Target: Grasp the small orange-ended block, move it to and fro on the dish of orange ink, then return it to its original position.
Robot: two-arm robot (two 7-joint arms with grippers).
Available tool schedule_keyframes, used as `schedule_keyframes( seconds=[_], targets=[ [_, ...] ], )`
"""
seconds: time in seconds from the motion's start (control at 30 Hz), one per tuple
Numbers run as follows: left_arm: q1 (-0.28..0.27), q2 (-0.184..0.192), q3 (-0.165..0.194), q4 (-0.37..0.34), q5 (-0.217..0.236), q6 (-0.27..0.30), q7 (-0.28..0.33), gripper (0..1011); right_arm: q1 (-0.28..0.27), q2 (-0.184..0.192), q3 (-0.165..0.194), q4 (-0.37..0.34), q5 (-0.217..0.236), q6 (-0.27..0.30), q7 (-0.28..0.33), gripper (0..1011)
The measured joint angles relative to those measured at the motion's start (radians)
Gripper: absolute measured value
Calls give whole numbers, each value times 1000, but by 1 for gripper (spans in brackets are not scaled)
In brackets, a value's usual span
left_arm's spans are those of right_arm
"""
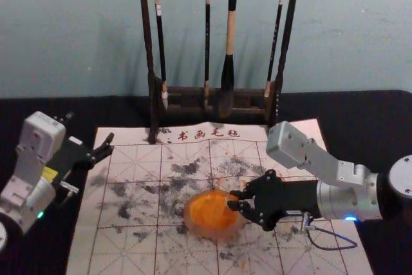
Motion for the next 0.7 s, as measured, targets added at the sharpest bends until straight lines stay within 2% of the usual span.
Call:
schedule_keyframes(
  seconds=[0.7],
  targets=[
    [0,0,0,0,0,0,0,1001,34,-33,-37,37,0,16,5,94]
  ],
)
